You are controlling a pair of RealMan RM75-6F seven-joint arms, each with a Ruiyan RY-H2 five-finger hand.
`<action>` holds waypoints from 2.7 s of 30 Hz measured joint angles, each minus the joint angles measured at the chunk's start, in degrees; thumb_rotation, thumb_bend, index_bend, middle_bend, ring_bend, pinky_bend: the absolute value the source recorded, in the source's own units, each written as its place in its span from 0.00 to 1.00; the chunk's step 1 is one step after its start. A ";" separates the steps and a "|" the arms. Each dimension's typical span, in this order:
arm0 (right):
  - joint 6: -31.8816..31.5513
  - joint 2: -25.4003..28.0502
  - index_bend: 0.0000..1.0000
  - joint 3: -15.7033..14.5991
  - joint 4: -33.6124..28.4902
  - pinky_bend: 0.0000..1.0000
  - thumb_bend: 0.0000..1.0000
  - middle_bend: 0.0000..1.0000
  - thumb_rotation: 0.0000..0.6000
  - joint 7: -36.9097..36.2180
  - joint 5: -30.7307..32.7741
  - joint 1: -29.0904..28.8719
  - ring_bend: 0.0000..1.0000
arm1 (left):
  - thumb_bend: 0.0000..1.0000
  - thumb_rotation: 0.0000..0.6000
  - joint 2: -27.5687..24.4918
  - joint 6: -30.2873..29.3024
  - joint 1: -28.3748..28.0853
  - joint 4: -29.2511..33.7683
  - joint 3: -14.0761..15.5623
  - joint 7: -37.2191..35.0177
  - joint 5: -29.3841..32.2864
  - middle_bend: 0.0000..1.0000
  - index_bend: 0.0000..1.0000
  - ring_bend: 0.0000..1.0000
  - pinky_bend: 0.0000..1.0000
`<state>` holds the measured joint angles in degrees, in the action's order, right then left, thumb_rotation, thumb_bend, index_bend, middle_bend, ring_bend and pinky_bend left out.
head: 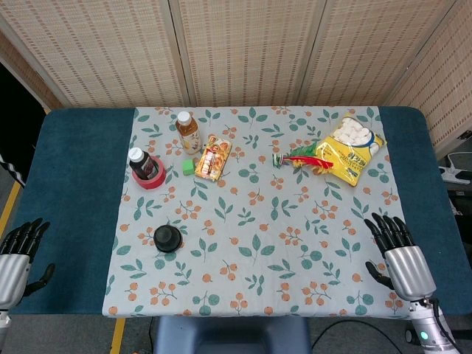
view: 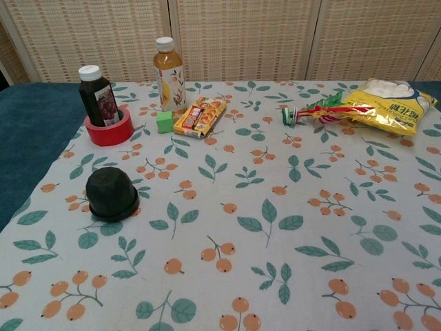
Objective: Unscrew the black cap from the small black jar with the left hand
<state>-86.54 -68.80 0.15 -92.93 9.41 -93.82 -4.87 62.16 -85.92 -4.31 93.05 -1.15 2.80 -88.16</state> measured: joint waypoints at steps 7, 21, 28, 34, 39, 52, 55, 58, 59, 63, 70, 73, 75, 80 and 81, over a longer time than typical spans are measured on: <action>-0.64 0.61 0.00 0.05 0.22 0.00 0.19 0.00 1.00 -0.90 0.02 0.42 0.00 | 0.39 1.00 0.73 1.81 -1.67 0.23 0.15 -0.25 -1.62 0.00 0.00 0.00 0.13; 1.04 0.94 0.00 -0.75 -0.53 0.00 0.19 0.00 1.00 -0.87 -0.83 -0.07 0.00 | 0.39 1.00 -10.13 26.21 -18.32 14.54 -0.70 -11.11 -4.04 0.00 0.00 0.00 0.13; 2.59 1.48 0.00 -1.20 -1.02 0.00 0.19 0.00 1.00 0.07 -0.70 -0.55 0.00 | 0.39 1.00 -13.50 40.45 -29.02 19.82 -3.96 -11.21 2.50 0.00 0.00 0.00 0.02; 1.92 1.86 0.00 -1.27 -1.02 0.00 0.19 0.00 1.00 -0.79 -0.88 -0.26 0.00 | 0.38 1.00 -12.31 50.01 -37.07 19.73 -6.06 -5.85 14.21 0.00 0.00 0.00 0.03; 2.24 1.99 0.00 -1.39 -1.19 0.00 0.19 0.00 1.00 -1.01 -0.78 -0.30 0.00 | 0.38 1.00 -10.18 54.87 -43.22 17.96 -6.27 -1.05 23.94 0.00 0.00 0.00 0.03; 1.99 2.88 0.00 -2.19 -1.48 0.00 0.19 0.00 1.00 -2.17 -2.50 -0.30 0.00 | 0.38 1.00 -2.45 62.00 -57.82 10.10 0.25 5.61 42.55 0.00 0.00 0.00 0.05; 1.82 3.06 0.00 -2.27 -1.43 0.00 0.19 0.00 1.00 -2.54 -2.70 -0.27 0.00 | 0.37 1.00 -0.29 61.45 -59.34 8.78 2.11 6.36 44.56 0.00 0.00 0.00 0.05; 1.94 3.28 0.00 -2.44 -1.53 0.00 0.19 0.00 1.00 -2.92 -2.83 -0.28 0.00 | 0.37 1.00 1.92 60.87 -60.82 6.88 3.76 7.19 46.19 0.00 0.00 0.00 0.05; 1.98 3.45 0.00 -2.52 -1.62 0.00 0.19 0.00 1.00 -3.14 -2.91 -0.28 0.00 | 0.37 1.00 2.47 60.69 -61.26 6.37 4.29 7.54 46.62 0.00 0.00 0.00 0.05; 1.33 3.60 0.00 -2.40 -1.63 0.00 0.19 0.00 1.00 -3.63 -2.97 -0.09 0.00 | 0.37 1.00 3.57 60.38 -63.06 5.51 6.43 8.46 48.93 0.00 0.00 0.00 0.06; 1.90 3.60 0.00 -2.54 -1.59 0.00 0.19 0.00 1.00 -3.65 -2.99 -0.23 0.00 | 0.36 1.00 3.59 64.51 -67.83 4.35 9.42 7.85 53.06 0.00 0.00 0.00 0.07; 2.32 3.65 0.00 -2.69 -1.70 0.00 0.19 0.00 1.00 -3.79 -3.07 -0.37 0.00 | 0.36 1.00 3.81 65.12 -69.59 3.98 11.28 7.72 54.31 0.00 0.00 0.00 0.08; 2.70 3.70 0.00 -2.84 -1.80 0.00 0.19 0.00 1.00 -3.81 -3.11 -0.48 0.00 | 0.36 1.00 4.43 64.96 -70.54 3.61 12.33 7.51 55.02 0.00 0.00 0.00 0.09; 2.90 3.95 0.00 -3.29 -1.95 0.00 0.19 0.00 1.00 -4.69 -3.82 -0.64 0.00 | 0.36 1.00 5.31 63.50 -71.77 3.37 13.50 6.69 55.57 0.00 0.00 0.00 0.10; 2.98 3.98 0.00 -3.37 -1.96 0.00 0.19 0.00 1.00 -4.78 -3.92 -0.68 0.00 | 0.37 1.00 5.37 63.40 -71.93 3.37 13.65 6.64 55.63 0.00 0.00 0.00 0.10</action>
<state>-83.56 -64.82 -3.22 -94.89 4.63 -97.73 -5.54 67.53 -22.53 -76.24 96.42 12.51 9.44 -32.53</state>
